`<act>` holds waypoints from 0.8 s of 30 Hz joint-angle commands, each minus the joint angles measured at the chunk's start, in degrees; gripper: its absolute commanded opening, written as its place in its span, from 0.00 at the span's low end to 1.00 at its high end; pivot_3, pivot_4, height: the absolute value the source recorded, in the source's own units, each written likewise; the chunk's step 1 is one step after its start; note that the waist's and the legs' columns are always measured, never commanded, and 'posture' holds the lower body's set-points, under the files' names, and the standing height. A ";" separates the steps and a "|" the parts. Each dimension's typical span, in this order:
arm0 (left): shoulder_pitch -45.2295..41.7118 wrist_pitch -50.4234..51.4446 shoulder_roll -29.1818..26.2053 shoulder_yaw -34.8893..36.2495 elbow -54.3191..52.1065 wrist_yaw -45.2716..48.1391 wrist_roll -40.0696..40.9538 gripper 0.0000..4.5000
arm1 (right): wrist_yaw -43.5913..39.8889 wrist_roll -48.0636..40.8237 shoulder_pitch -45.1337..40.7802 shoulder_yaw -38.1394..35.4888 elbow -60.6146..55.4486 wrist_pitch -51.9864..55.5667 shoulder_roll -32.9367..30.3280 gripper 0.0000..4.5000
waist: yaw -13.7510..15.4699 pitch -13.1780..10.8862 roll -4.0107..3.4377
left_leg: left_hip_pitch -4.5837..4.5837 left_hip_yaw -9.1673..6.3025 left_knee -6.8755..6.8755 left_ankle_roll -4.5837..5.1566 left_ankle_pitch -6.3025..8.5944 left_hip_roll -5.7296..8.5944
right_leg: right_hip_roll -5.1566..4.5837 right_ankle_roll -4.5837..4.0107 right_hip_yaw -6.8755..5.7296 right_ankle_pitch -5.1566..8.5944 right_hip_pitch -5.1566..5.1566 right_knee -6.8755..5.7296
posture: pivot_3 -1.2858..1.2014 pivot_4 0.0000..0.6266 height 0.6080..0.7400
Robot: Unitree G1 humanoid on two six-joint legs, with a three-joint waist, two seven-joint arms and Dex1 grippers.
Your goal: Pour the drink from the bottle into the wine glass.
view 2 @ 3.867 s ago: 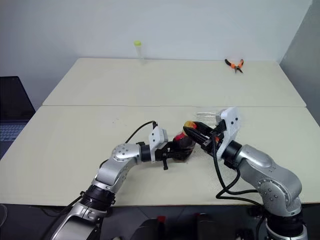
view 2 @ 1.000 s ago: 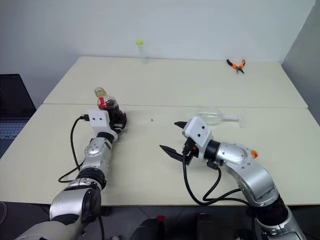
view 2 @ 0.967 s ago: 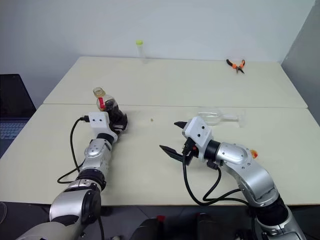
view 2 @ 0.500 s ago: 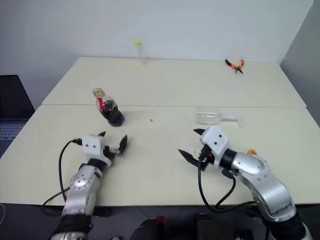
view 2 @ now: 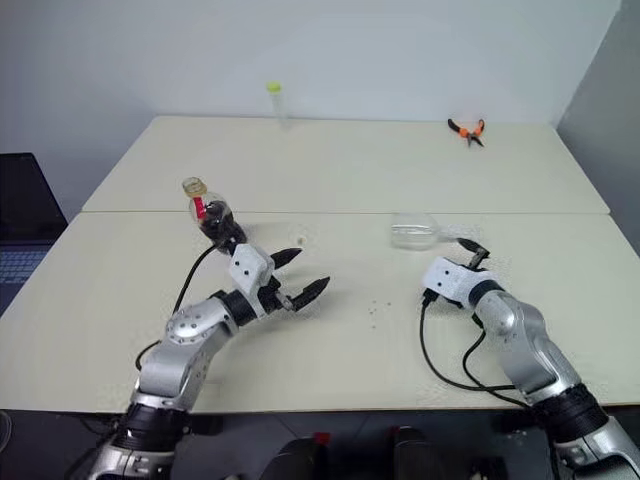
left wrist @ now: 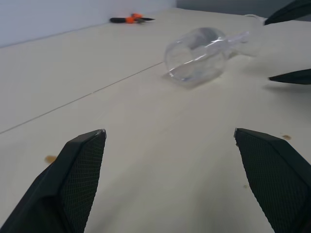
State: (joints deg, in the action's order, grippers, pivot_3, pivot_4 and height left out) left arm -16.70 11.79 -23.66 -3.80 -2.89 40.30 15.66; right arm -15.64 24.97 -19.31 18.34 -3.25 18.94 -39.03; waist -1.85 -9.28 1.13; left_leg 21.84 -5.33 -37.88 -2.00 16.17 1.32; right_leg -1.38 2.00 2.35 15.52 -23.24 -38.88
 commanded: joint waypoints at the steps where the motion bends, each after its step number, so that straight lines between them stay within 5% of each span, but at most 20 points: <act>1: -3.25 2.26 -3.16 -0.84 -2.16 7.72 3.12 0.99 | 4.67 6.47 -6.11 1.60 7.30 -2.99 1.72 1.00 | -0.18 -0.01 -0.01 | -0.03 0.05 0.01 0.00 0.00 -0.01 | 0.02 0.00 0.04 0.00 0.00 -0.01 | 0.52 0.24 1.00; 14: -6.80 2.78 -1.88 -0.94 -0.51 9.34 2.40 0.99 | 17.58 16.34 -20.47 5.64 36.05 -9.82 8.43 1.00 | -0.04 -0.01 -0.03 | 0.00 0.35 -0.03 0.00 0.00 0.00 | -0.02 -0.02 0.13 -0.01 -0.02 0.00 | 0.52 0.24 1.00; 17: -6.90 2.64 -1.53 -0.84 -0.46 8.99 2.15 1.00 | 19.51 16.78 -21.15 5.46 37.85 -10.50 9.23 0.87 | -0.06 -0.02 -0.03 | -0.01 0.36 -0.03 0.00 0.00 0.00 | -0.02 -0.02 0.14 -0.01 -0.02 -0.01 | 0.52 0.24 1.00; 24: -6.12 3.32 -1.02 -0.17 -1.31 7.69 2.46 1.00 | 18.39 16.34 -17.89 3.68 29.77 -7.36 11.06 0.32 | -0.16 -0.01 -0.03 | 0.00 0.33 -0.02 0.03 0.02 -0.03 | 0.00 -0.02 0.15 -0.01 -0.04 -0.04 | 0.52 0.24 1.00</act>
State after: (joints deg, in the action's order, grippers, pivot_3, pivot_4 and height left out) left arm -22.68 15.60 -24.82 -4.94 -2.45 48.37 17.74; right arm 2.67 41.07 -37.44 23.08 29.89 10.83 -28.46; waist -2.01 -9.29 1.10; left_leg 21.84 -5.01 -37.90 -1.97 16.19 1.29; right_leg -1.37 1.98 2.50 15.50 -23.28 -38.92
